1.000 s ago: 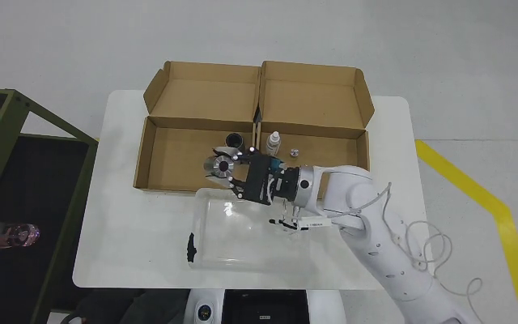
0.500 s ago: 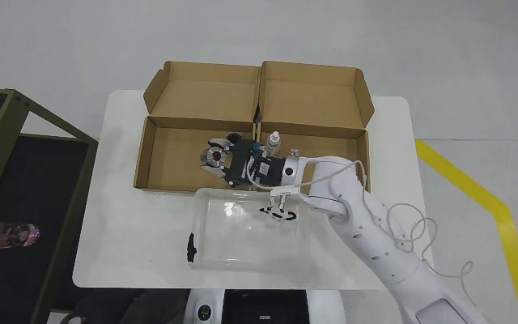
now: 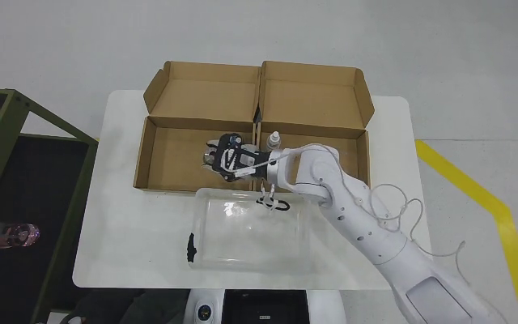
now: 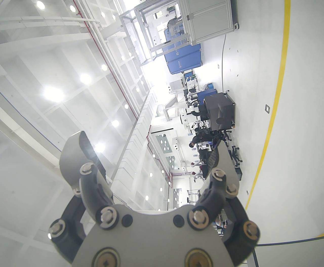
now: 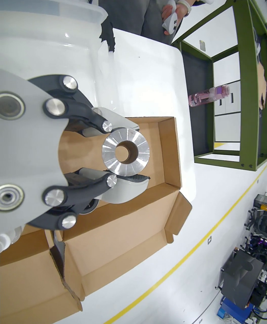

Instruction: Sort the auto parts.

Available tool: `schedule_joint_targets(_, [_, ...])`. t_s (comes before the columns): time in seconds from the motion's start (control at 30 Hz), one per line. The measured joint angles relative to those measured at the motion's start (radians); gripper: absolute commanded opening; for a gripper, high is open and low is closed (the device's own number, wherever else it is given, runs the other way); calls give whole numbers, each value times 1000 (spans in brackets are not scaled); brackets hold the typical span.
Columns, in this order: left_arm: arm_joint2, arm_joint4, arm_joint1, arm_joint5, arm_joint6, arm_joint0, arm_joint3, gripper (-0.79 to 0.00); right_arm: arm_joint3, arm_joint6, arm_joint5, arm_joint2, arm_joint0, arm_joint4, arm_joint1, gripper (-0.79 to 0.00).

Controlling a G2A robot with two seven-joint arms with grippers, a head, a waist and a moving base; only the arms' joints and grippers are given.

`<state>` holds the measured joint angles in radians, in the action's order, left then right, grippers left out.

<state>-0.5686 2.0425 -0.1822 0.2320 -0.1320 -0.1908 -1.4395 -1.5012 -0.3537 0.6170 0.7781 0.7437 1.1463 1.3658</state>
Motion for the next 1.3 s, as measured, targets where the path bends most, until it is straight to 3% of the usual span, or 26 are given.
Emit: schedule_joint_targets(1.3, [0,0,0,0,0,0,0,0,380,-132,-1,-203,-173,104,119,-763])
